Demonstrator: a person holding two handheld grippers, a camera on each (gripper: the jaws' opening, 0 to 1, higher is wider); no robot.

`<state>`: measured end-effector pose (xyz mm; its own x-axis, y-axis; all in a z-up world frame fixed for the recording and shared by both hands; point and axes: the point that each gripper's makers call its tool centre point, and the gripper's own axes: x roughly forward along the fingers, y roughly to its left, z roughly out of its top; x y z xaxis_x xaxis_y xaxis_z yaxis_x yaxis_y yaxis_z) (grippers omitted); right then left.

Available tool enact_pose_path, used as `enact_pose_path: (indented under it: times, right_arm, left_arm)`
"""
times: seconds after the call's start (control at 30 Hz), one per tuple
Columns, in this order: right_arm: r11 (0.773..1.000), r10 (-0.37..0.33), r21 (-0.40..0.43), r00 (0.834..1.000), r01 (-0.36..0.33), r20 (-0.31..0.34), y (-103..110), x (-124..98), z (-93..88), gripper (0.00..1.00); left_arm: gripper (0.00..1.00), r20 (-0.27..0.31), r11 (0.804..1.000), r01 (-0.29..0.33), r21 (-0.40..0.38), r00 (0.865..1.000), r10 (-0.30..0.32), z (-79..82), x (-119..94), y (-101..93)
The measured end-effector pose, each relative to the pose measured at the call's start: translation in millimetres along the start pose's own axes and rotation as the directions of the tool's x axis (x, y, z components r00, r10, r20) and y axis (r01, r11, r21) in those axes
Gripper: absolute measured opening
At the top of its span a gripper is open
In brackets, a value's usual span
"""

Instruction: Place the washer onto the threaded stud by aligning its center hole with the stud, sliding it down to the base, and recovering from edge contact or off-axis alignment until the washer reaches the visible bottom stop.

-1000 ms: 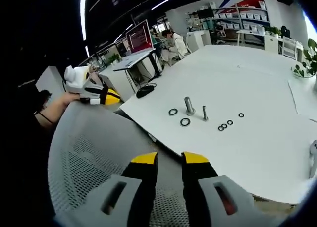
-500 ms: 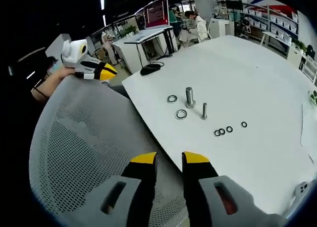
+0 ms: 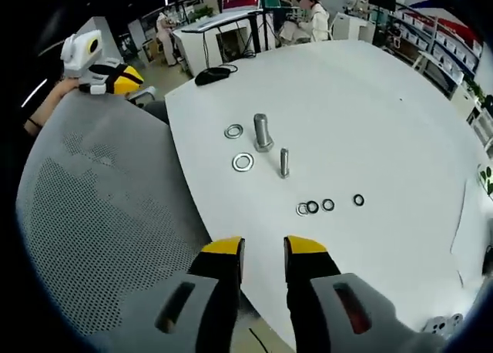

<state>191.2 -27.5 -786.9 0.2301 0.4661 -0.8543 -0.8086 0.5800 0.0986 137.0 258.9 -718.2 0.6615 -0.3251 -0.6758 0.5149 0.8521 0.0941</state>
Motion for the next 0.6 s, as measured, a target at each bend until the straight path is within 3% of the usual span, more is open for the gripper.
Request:
enact_pose_path:
  times: [0.6]
  right_arm:
    - [1.000, 0.012, -0.012, 0.989, -0.014, -0.149, -26, 63, -10.1, 0.25]
  left_arm:
    - [0.04, -0.011, 1.000, -0.001, -0.005, 1.000, 0.001, -2.5, 1, 0.3]
